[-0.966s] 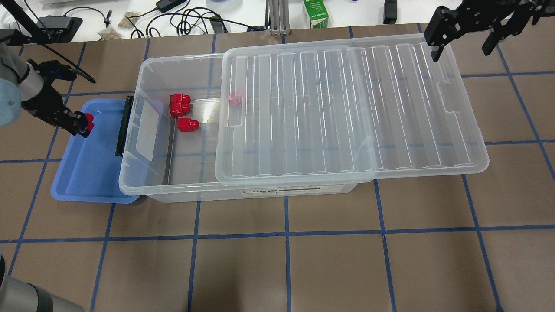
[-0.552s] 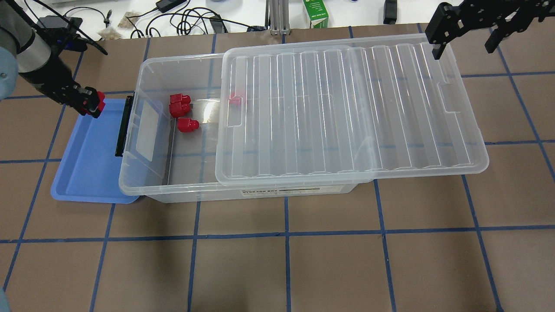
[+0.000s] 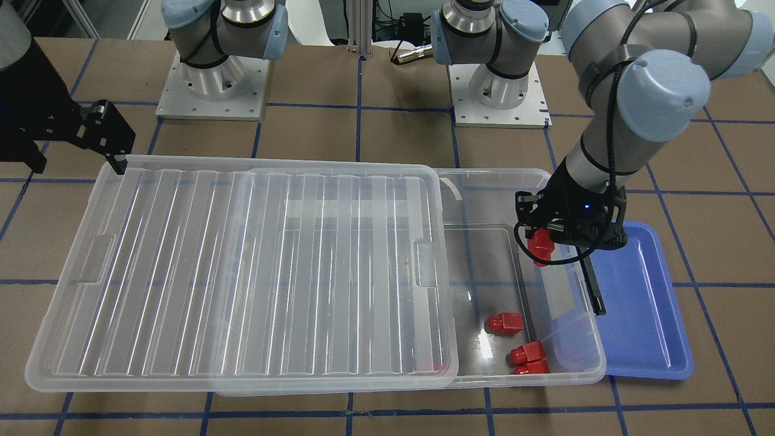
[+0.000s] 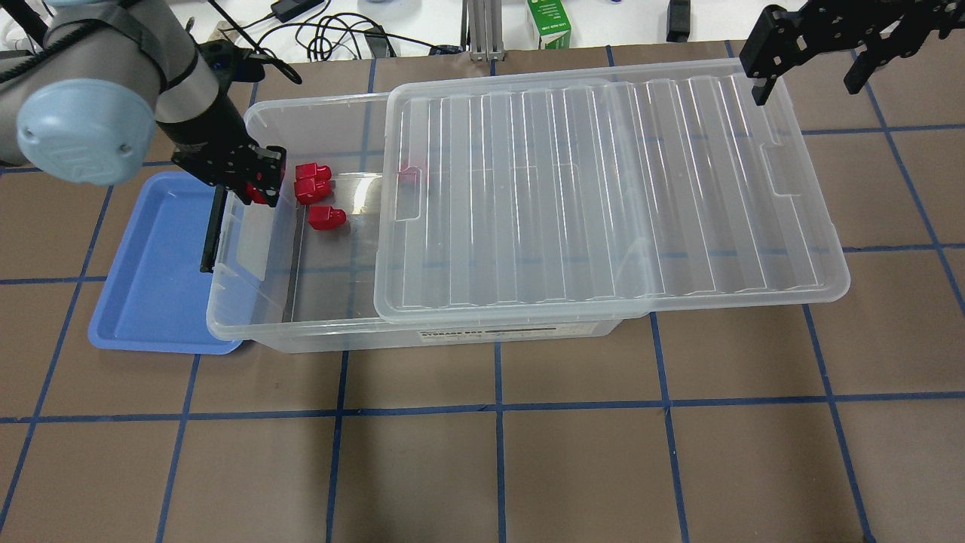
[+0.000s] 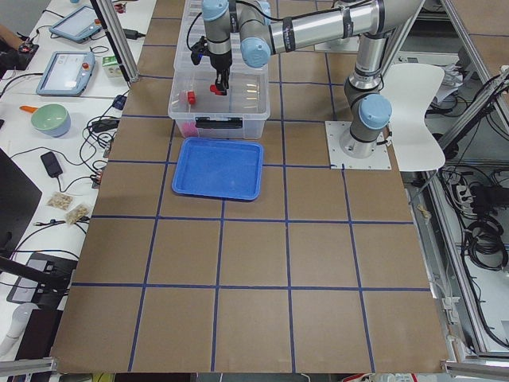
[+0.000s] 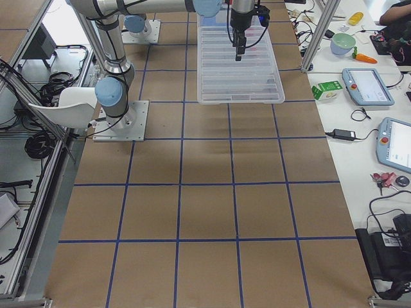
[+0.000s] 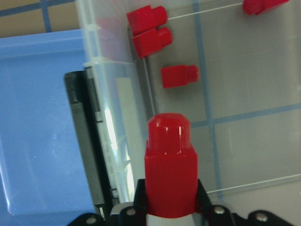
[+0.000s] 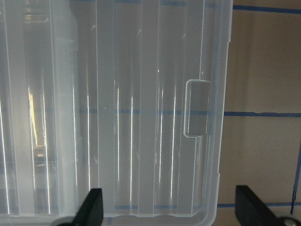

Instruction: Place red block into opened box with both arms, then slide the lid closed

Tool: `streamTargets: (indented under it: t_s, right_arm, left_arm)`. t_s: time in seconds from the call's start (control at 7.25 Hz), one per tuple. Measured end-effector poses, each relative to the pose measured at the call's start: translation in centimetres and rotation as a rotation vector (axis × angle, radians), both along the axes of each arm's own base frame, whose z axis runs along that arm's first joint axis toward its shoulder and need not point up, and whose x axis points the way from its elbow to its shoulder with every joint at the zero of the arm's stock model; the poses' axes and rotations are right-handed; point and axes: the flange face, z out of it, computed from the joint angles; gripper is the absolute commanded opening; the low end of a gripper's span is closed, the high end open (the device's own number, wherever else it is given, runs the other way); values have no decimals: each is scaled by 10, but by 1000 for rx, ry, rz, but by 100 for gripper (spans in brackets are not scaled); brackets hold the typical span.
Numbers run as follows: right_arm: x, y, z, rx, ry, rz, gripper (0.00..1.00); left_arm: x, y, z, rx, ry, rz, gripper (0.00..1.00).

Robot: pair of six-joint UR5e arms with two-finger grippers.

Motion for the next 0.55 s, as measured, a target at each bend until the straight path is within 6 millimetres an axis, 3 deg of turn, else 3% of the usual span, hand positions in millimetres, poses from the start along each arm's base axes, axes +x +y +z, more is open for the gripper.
streamTargets:
  t_s: [0.55]
  right_arm:
    - [-2,0,-2,4,3,-2,100]
  left_arm:
    - [-16,23,-71,11,23,35,1]
